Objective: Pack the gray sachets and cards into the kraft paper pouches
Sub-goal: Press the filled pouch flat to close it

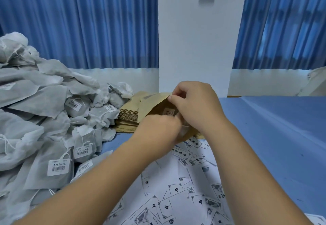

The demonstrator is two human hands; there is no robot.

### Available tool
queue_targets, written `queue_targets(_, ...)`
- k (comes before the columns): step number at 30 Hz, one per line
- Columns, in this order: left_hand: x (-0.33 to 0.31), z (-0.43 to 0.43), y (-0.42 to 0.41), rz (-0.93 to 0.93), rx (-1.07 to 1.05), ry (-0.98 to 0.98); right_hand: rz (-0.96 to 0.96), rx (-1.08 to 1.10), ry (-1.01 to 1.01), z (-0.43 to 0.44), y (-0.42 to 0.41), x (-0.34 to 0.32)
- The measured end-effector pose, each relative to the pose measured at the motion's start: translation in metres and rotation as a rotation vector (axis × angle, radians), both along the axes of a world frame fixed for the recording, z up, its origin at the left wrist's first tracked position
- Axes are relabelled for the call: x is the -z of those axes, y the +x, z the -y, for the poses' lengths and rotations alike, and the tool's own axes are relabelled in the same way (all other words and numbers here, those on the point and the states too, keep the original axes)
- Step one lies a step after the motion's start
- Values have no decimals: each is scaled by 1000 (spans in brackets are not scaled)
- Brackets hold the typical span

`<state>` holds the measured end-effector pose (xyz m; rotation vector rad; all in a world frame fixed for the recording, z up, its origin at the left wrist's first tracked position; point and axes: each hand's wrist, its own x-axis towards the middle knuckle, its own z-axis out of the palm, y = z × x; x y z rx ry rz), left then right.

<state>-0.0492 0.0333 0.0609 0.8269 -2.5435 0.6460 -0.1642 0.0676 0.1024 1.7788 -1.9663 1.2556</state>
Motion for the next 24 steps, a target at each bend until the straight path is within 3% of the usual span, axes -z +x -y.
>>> queue_targets(3, -12, 16, -14, 164, -44, 58, -40, 5, 13, -1, 1, -3)
queue_targets(7, -16, 27, -31, 212, -167, 168, -40, 3, -3, 0, 1, -4)
queue_targets(11, -13, 24, -38, 122, -185, 239, 9, -16, -7, 2, 3, -2)
queue_targets(14, -8, 19, -33, 135, -102, 201, 23, -4, 15, 2, 3, 2)
queue_targets(17, -2, 15, -22, 129, 173, 31, 39, 16, 2, 2, -1, 2)
queue_targets(20, 2, 10, -12, 54, 376, 11, 54, 32, -11, 1, -4, 0)
queue_targets(24, 5, 14, -10, 162, 236, 19, 52, 32, -18, -2, -4, -1)
